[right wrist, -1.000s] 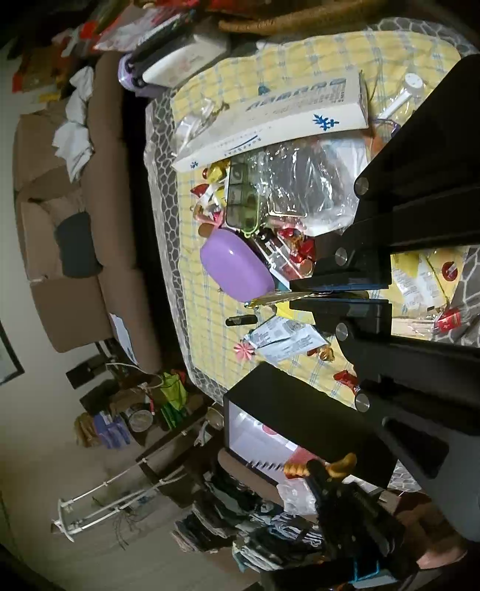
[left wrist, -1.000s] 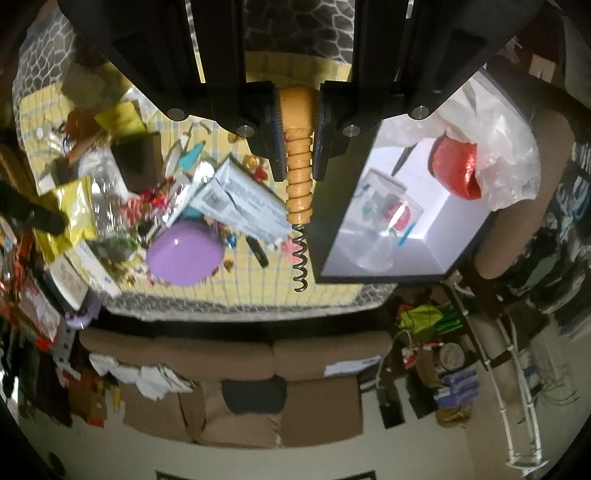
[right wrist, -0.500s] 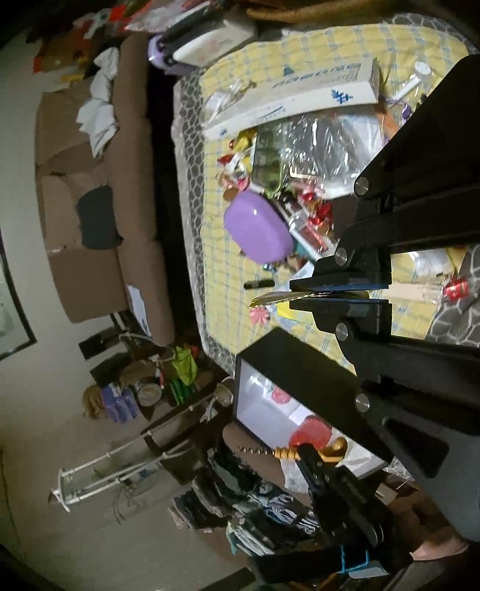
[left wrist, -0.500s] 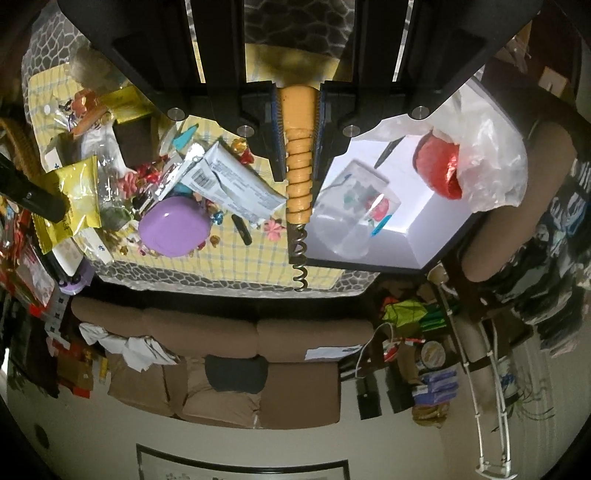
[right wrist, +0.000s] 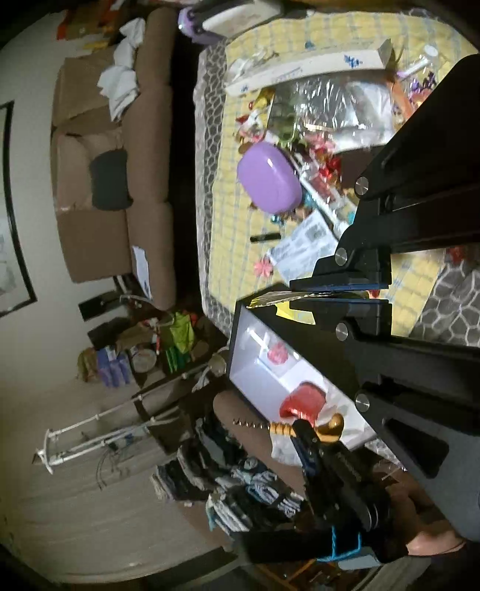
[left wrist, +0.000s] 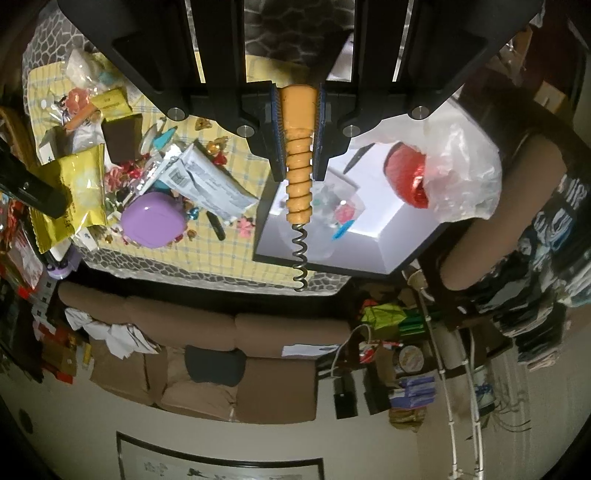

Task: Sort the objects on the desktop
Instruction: 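Lift and carry the orange toy and the thin item toward the box with both tools, then lower into the box and open the left tool while the right tool releases its item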

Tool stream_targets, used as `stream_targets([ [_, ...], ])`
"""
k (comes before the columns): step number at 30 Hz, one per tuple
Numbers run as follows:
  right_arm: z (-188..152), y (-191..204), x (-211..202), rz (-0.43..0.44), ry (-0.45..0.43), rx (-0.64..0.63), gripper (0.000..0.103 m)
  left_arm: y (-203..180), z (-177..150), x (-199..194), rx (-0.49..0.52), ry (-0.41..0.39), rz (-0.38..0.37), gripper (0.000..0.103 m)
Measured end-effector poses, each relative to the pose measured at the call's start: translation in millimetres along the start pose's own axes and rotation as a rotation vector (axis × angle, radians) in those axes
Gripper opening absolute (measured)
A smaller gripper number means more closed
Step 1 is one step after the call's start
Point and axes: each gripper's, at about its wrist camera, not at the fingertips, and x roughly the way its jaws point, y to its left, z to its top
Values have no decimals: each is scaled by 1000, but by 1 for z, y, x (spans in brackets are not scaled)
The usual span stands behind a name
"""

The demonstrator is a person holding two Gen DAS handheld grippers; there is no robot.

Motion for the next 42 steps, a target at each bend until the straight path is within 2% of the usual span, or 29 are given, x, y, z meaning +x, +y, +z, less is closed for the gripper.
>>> stream_targets([
  [11, -4, 49, 5, 43, 7, -87, 3, 39, -6, -16, -40, -10, 42, 13],
  [14, -4, 64, 2, 77, -4, -105, 3, 51, -10, -22, -38, -10, 63, 13],
  [18, -5, 86, 4, 119, -6, -136, 3, 73, -18, -27, -32, 6, 129, 13],
  [21, -8, 106, 8, 164, 6, -167, 3, 92, -24, -32, -60, 12, 157, 13],
  [24, -12, 123, 6, 250, -2, -184, 3, 110, -28, -38, -94, 4, 184, 13],
  [29, -17, 147, 7, 297, 1, -212, 3, 127, -34, -42, -117, 5, 211, 13],
  [42, -21, 157, 14, 360, 14, -204, 3, 141, -39, -45, -132, 6, 225, 13],
])
